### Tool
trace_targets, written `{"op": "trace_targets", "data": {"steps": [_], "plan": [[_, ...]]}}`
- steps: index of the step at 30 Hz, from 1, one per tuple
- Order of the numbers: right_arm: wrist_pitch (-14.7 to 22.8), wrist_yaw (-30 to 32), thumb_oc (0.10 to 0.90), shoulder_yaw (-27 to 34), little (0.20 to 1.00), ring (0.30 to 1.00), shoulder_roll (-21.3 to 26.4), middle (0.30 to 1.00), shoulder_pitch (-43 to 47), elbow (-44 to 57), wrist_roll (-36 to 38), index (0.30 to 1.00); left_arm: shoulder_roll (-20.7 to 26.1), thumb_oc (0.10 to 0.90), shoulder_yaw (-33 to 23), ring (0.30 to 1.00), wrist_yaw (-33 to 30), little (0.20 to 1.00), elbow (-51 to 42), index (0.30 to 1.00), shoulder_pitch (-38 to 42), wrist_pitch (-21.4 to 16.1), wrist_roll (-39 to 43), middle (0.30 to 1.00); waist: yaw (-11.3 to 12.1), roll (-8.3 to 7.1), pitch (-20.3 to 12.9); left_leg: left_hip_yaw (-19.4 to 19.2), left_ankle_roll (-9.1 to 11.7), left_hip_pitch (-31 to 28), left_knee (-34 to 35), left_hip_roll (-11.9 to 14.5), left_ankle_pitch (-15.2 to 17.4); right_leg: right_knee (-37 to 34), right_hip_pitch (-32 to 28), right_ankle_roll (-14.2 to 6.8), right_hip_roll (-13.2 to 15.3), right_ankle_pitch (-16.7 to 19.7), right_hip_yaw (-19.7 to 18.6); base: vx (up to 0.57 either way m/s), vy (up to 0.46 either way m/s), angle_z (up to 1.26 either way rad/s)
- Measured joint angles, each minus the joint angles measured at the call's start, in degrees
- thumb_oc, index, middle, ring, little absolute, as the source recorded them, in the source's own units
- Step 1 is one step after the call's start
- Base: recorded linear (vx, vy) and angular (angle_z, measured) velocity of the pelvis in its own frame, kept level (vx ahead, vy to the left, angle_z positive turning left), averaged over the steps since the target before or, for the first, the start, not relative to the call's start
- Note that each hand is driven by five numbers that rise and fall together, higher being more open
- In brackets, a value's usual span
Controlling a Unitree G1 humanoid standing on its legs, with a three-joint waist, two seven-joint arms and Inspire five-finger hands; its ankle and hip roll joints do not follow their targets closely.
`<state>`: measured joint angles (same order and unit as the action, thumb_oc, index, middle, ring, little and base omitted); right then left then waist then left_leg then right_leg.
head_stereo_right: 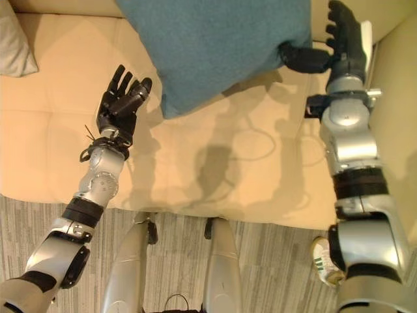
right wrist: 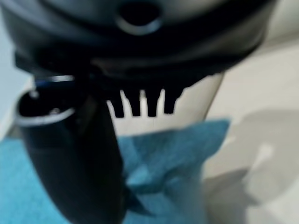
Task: Pick up all the scattered cushions and arrange them neatly on the sofa.
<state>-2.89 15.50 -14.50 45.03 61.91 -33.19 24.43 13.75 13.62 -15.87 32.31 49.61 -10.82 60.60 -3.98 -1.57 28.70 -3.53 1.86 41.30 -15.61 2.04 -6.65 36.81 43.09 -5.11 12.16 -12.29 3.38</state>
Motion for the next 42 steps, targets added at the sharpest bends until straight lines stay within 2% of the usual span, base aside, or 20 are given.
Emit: {"op": "trace_targets", "data": {"steps": [2,8,9,10,11,19,21,24,27,29,32,35,42], "plan": [[0.0,0.0,0.800,-3.5,0.900,0.900,-1.4,0.900,0.7,0.4,0.0,0.900,-0.6,0.800,1.4,0.900,0.0,0.900,0.5,0.900,1.0,0.3,0.7,0.900,-0.4,-0.31,0.2,-0.5,-0.2,-0.1,-0.1,0.1,0.2,-0.2,0.0,-0.1,-0.1,0.2,-0.4,0.02,0.005,-0.08],[-0.9,0.0,0.800,-5.7,0.900,0.900,-3.1,0.900,2.1,0.3,-0.3,0.900,-2.1,0.800,2.0,0.900,-0.2,0.900,4.2,0.900,3.6,0.6,1.9,0.900,-1.5,-0.81,0.4,-0.7,-0.3,-0.4,-0.3,0.0,0.2,0.1,-0.1,0.0,-0.2,0.3,-0.8,0.02,-0.004,-0.02],[-1.2,0.1,0.685,-6.2,0.728,0.728,-3.2,0.728,2.6,0.3,-0.4,0.728,-1.9,0.800,2.0,0.900,-0.2,0.900,6.0,0.900,4.8,1.0,2.0,0.900,-1.5,-0.81,0.4,-0.7,-0.3,-0.5,-0.3,0.0,0.1,0.1,-0.1,0.0,-0.3,0.3,-0.9,0.01,-0.008,-0.03],[-1.3,0.0,0.400,-7.0,0.300,0.300,-3.5,0.300,2.9,0.3,-0.4,0.300,-2.0,0.709,2.0,0.764,-0.2,0.764,8.3,0.764,6.5,1.5,2.0,0.764,-1.6,-0.82,0.4,-0.7,-0.2,-0.5,-0.3,0.1,0.0,0.1,-0.1,0.1,-0.5,0.4,-1.1,0.01,-0.005,-0.04],[-1.4,0.0,0.400,-7.6,0.300,0.300,-3.6,0.300,3.1,0.3,-0.3,0.300,-2.0,0.400,2.0,0.300,-0.3,0.300,9.6,0.300,7.8,2.1,2.3,0.300,-1.7,-0.81,0.4,-0.7,-0.2,-0.5,-0.3,0.1,-0.1,0.2,0.0,0.1,-0.6,0.4,-1.2,0.00,0.000,0.00],[-1.4,-0.4,0.400,-7.9,0.300,0.300,-3.7,0.300,5.9,0.3,0.1,0.300,0.5,0.400,2.2,0.300,-2.0,0.300,12.3,0.300,11.3,3.1,1.8,0.300,-2.8,-0.84,0.4,-1.5,-0.2,1.1,-0.2,0.3,-0.4,0.0,2.2,-0.2,-1.0,1.3,-2.1,0.01,0.003,-0.04],[-1.4,-0.3,0.400,-8.6,0.300,0.300,-4.2,0.300,6.0,0.3,0.2,0.300,0.9,0.400,2.6,0.300,-2.4,0.300,12.3,0.300,12.6,3.8,-0.1,0.300,-2.8,-0.86,0.5,-1.5,-0.2,1.1,-0.1,0.2,-0.4,-0.1,2.2,-0.2,-0.9,1.3,-2.2,0.00,0.000,0.00],[-1.2,1.2,0.400,-6.4,0.300,0.300,-6.0,0.300,5.8,0.8,0.0,0.300,2.3,0.400,4.0,0.300,-4.4,0.300,11.7,0.300,13.9,3.8,-4.0,0.300,-2.6,-0.93,0.5,-1.5,-0.2,1.4,-0.1,0.2,-0.4,-0.2,2.4,-0.2,-0.9,1.3,-2.2,-0.06,0.002,-0.01],[-0.3,5.3,0.400,-2.9,0.300,0.300,-9.7,0.300,5.5,2.5,-0.7,0.300,3.6,0.400,4.5,0.300,-7.0,0.300,9.0,0.300,14.7,3.8,-11.0,0.300,-2.8,-1.35,0.8,-1.9,-0.3,1.9,-0.2,0.2,-0.4,-0.1,3.1,-0.3,-0.9,1.4,-2.5,-0.03,0.004,-0.03],[0.5,6.7,0.400,-2.3,0.300,0.300,-10.3,0.300,5.4,2.6,-0.7,0.300,3.8,0.400,4.8,0.300,-7.5,0.300,7.9,0.300,14.8,3.7,-13.7,0.300,-2.7,-1.56,0.9,-2.0,-0.3,2.3,-0.2,0.2,-0.4,0.0,3.7,-0.3,-0.9,1.4,-2.8,0.01,0.002,-0.03],[0.9,9.6,0.400,1.6,0.300,0.300,-11.8,0.300,2.0,8.8,-5.0,0.300,4.5,0.400,4.5,0.300,-11.2,0.300,2.7,0.300,14.4,3.9,-20.3,0.300,-1.9,-1.63,1.7,-2.1,-0.4,3.2,-0.2,0.2,-0.4,0.1,4.6,-0.3,-0.9,1.4,-2.9,0.00,0.000,0.00],[1.2,10.7,0.400,2.7,0.300,0.300,-12.4,0.300,0.2,11.9,-8.7,0.300,4.6,0.400,4.0,0.300,-13.4,0.300,0.3,0.300,13.9,3.9,-25.5,0.300,-1.5,-1.64,2.0,-2.2,-0.4,3.5,-0.2,0.2,-0.4,0.2,5.1,-0.3,-0.9,1.4,-3.2,0.00,0.000,0.00],[2.4,13.1,0.400,3.6,0.300,0.300,-12.4,0.300,-4.2,19.8,-20.2,0.300,8.5,0.400,4.5,0.300,-19.9,0.300,-3.8,0.300,13.3,5.0,-48.3,0.300,-1.3,-1.64,2.0,-2.2,-0.3,4.3,-0.2,0.3,-0.4,0.5,6.1,-0.3,-1.0,1.4,-3.5,0.00,0.009,0.00]]}}
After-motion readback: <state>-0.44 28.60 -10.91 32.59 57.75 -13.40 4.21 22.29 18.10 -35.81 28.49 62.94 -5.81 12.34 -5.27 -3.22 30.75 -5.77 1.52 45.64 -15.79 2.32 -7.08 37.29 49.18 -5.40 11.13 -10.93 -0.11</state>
